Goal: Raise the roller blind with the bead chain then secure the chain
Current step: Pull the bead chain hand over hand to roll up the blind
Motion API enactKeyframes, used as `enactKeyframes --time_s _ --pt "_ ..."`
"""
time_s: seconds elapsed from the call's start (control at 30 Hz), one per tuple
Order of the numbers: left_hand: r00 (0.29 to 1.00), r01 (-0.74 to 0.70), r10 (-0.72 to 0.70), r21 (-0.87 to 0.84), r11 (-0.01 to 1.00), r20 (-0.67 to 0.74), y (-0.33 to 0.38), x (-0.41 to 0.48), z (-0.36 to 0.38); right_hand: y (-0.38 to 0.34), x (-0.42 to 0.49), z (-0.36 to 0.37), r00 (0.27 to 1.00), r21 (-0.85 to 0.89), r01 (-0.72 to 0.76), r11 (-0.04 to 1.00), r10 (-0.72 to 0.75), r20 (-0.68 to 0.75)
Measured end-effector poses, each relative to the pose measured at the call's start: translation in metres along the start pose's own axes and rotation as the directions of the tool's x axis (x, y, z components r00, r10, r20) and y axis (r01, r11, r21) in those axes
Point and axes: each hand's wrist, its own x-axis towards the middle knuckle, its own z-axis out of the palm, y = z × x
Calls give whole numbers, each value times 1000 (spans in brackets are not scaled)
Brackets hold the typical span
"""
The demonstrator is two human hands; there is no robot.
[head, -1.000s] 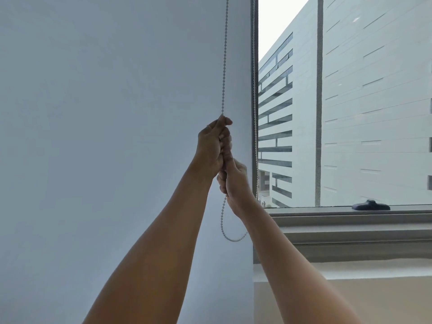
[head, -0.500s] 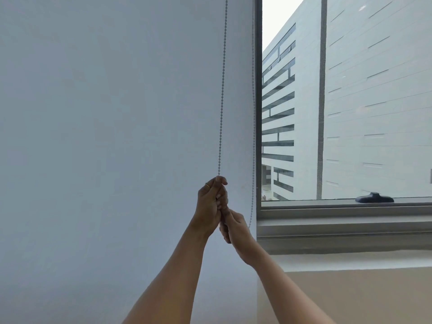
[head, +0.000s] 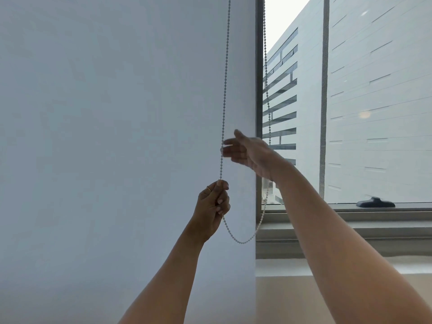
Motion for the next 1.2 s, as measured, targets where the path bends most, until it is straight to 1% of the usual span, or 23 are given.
enactKeyframes --time_s 0.07,0.13,0.17,0.23,0.27,0.33,0.37,0.4,0.43,0.5,0.53,0.57,0.6,0.7,0.73,0.8,0.9,0.97,1.1,1.2 --pt "1000 9 -9 -1 1000 19 -1 -2 6 -24 6 15 994 140 95 986 -86 -67" --pt "999 19 -19 4 1000 34 0 -4 12 -38 7 30 986 216 136 967 -111 -123" --pt "999 23 -23 7 1000 40 0 -5 15 -40 7 37 978 228 157 961 -118 -173" --pt "997 29 -33 53 998 64 4 -8 19 -38 10 46 943 182 218 959 -160 -292" --pt "996 39 -47 102 994 75 6 -9 20 -36 11 48 922 154 256 954 -193 -335" --pt "993 72 -91 229 971 78 14 -7 18 -32 11 49 896 150 320 935 -247 -370" --pt "992 89 -109 250 964 68 20 -3 18 -31 11 49 891 162 339 927 -261 -371" --pt "992 98 -111 216 971 51 30 4 18 -31 10 48 891 174 350 920 -270 -366" --pt "996 84 -88 137 987 25 42 12 19 -31 10 48 890 184 361 914 -279 -361" --pt "999 -16 14 -56 998 -36 75 31 26 -30 10 48 885 186 381 906 -300 -355" --pt "996 -68 62 -113 991 -62 95 42 33 -30 10 48 884 183 388 903 -308 -351" --pt "992 -105 95 -128 986 -84 114 55 41 -30 9 48 885 185 392 901 -314 -345" --pt "989 -125 115 -106 986 -95 131 66 52 -30 8 49 886 188 393 900 -316 -340" --pt "989 -116 122 72 991 -83 168 90 84 -30 7 52 885 155 392 907 -326 -333" --pt "992 -98 107 125 987 -70 173 94 92 -31 7 53 884 139 389 911 -326 -336" --pt "995 -79 88 173 982 -47 175 99 103 -31 8 55 888 138 380 915 -318 -333" --pt "984 -130 149 178 975 -96 166 102 111 -32 8 55 903 212 373 903 -301 -307" --pt "973 -178 196 145 973 -123 161 102 110 -31 8 54 908 223 367 903 -296 -296" --pt "971 -216 221 58 975 -89 156 102 107 -28 9 52 900 201 386 900 -320 -295" --pt "966 -246 249 49 968 -66 151 100 103 -23 7 52 897 210 397 893 -330 -293"
